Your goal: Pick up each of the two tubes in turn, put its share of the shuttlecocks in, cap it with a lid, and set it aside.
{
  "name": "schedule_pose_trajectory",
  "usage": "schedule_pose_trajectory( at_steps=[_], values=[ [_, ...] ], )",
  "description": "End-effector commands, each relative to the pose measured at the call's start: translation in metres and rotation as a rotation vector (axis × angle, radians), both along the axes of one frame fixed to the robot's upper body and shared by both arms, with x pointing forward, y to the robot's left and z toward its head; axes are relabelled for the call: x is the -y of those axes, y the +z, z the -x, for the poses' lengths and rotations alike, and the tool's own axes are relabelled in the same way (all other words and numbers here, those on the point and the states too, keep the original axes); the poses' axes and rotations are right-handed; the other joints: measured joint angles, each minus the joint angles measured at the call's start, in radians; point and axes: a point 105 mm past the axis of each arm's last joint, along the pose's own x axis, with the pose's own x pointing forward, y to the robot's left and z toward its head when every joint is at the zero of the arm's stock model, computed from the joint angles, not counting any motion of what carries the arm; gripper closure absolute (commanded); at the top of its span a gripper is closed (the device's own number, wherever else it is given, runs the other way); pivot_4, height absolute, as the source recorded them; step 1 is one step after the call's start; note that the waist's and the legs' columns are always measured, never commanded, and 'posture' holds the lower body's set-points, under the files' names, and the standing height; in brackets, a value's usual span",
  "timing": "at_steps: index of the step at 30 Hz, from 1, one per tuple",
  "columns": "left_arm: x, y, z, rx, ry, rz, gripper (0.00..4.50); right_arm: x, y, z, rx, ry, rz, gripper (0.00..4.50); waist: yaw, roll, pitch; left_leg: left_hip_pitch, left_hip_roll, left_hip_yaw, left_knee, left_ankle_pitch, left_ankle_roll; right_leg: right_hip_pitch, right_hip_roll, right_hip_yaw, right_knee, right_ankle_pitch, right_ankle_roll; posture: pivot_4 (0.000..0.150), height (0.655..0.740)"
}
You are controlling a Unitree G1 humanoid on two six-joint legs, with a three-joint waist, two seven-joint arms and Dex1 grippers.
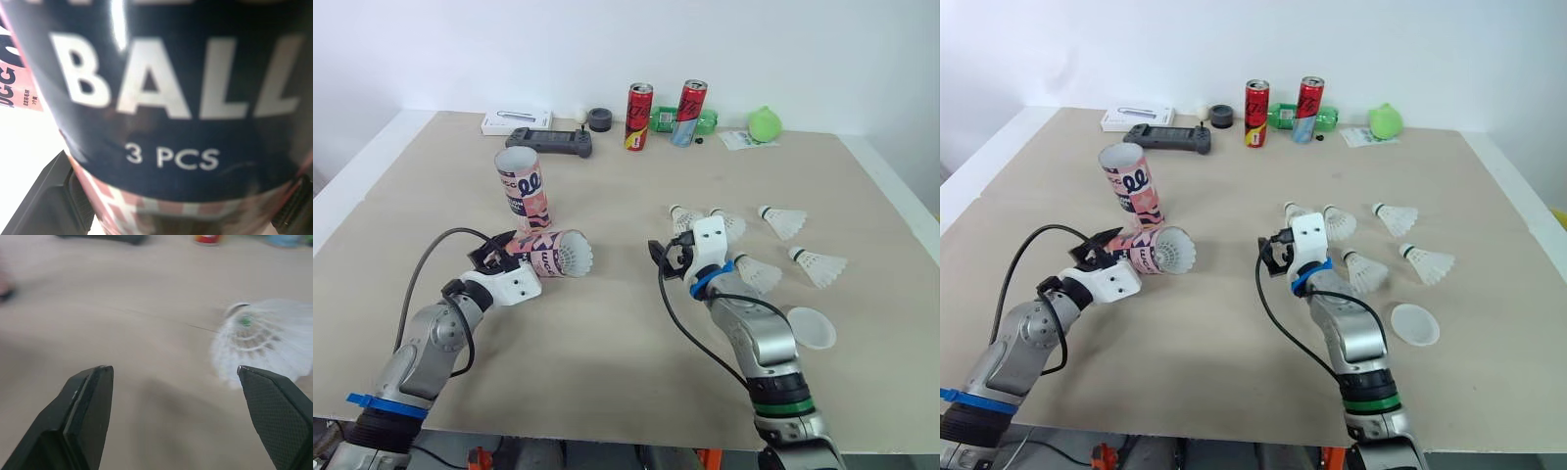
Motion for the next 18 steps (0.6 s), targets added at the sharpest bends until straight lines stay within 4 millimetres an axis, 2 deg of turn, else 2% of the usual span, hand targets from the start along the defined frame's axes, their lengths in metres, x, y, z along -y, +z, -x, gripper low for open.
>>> schedule_pose_trajectory(
  at_steps=[1,3,6,8,11,12,13,16,18],
  values=[
    [0.005,-0.001,-0.001,-0.001,-0.018,0.006,0.49,0.001,0.015,-0.024,0.067,-0.054,-0.046,0.13,-0.002,0.000,0.000,0.000,0.000,0.000,0.000,0.000,0.000,0.000,0.000,0.000,0.000,0.000,0.000,0.150,0.7400],
    [0.004,0.000,-0.001,0.001,-0.017,0.007,0.49,0.005,0.017,-0.036,0.071,-0.093,-0.059,0.13,-0.003,0.001,0.000,0.000,0.000,0.000,0.000,0.000,0.000,0.000,0.000,0.000,0.000,0.001,0.001,0.150,0.7400],
    [0.003,0.001,-0.001,0.003,-0.014,0.007,0.49,0.010,0.015,-0.048,0.070,-0.139,-0.075,0.91,-0.003,0.001,0.000,0.000,0.000,0.000,0.000,0.000,0.001,0.000,0.000,0.000,0.000,0.001,0.000,0.150,0.7400],
    [0.003,0.001,0.000,0.005,-0.013,0.009,0.49,0.011,0.013,-0.051,0.063,-0.140,-0.087,1.86,-0.003,0.001,0.000,0.000,0.000,0.000,-0.001,0.000,0.001,0.000,0.000,0.000,0.000,0.000,0.000,0.150,0.7400],
    [0.003,0.001,0.000,0.007,-0.011,0.011,0.49,0.010,0.011,-0.052,0.059,-0.127,-0.116,3.48,-0.004,0.001,0.001,0.000,0.000,0.000,-0.002,0.000,0.000,0.000,0.000,0.000,0.000,0.000,-0.001,0.150,0.7400],
    [0.003,0.001,0.001,0.006,-0.010,0.012,0.49,0.009,0.011,-0.051,0.062,-0.118,-0.123,4.14,-0.004,0.002,0.001,0.000,0.000,0.000,-0.002,0.000,0.001,0.000,0.000,0.000,0.000,0.000,-0.001,0.150,0.7400],
    [0.003,0.000,0.001,0.006,-0.010,0.012,0.49,0.008,0.012,-0.049,0.066,-0.108,-0.125,4.42,-0.005,0.002,0.001,0.000,0.000,0.000,-0.002,0.000,0.000,0.000,0.000,0.000,0.000,0.000,-0.001,0.150,0.7400],
    [0.003,0.000,0.001,0.006,-0.009,0.014,0.49,-0.001,0.022,-0.038,0.096,-0.017,-0.140,4.42,-0.005,0.003,0.001,0.000,0.000,0.000,-0.002,0.000,0.001,0.000,0.000,0.000,0.000,-0.001,-0.001,0.150,0.7400],
    [0.003,0.000,0.001,0.006,-0.007,0.016,0.49,-0.013,0.035,-0.022,0.127,0.105,-0.144,4.42,-0.004,0.003,0.001,-0.001,0.000,-0.001,-0.002,0.000,0.000,0.000,0.000,0.000,0.000,-0.001,-0.001,0.150,0.7400]
  ],
)
